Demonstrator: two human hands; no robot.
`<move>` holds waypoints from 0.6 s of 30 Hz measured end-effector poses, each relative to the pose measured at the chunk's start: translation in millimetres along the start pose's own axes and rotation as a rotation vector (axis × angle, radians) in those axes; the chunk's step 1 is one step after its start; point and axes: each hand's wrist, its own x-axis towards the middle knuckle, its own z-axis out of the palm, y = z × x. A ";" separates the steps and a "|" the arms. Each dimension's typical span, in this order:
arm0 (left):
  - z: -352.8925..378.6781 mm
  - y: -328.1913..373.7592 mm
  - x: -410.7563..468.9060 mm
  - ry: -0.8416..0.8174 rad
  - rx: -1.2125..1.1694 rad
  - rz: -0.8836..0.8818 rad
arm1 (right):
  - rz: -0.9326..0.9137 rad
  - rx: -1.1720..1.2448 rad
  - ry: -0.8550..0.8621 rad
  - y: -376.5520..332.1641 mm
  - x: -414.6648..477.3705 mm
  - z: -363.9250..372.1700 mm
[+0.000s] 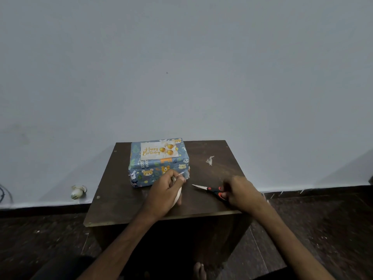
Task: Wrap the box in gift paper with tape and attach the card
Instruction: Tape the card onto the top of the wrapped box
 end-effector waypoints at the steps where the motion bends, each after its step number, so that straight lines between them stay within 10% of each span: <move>1: -1.1 -1.0 -0.4 0.005 -0.004 -0.002 | 0.014 0.134 -0.045 5.3 -0.6 -2.1; 6: -1.3 -2.2 0.9 0.006 0.003 0.005 | -0.032 0.848 -0.317 -0.4 -22.0 -19.1; 18: -4.3 -2.6 2.2 0.026 -0.023 -0.004 | -0.028 0.861 -0.529 -31.1 -21.8 -3.5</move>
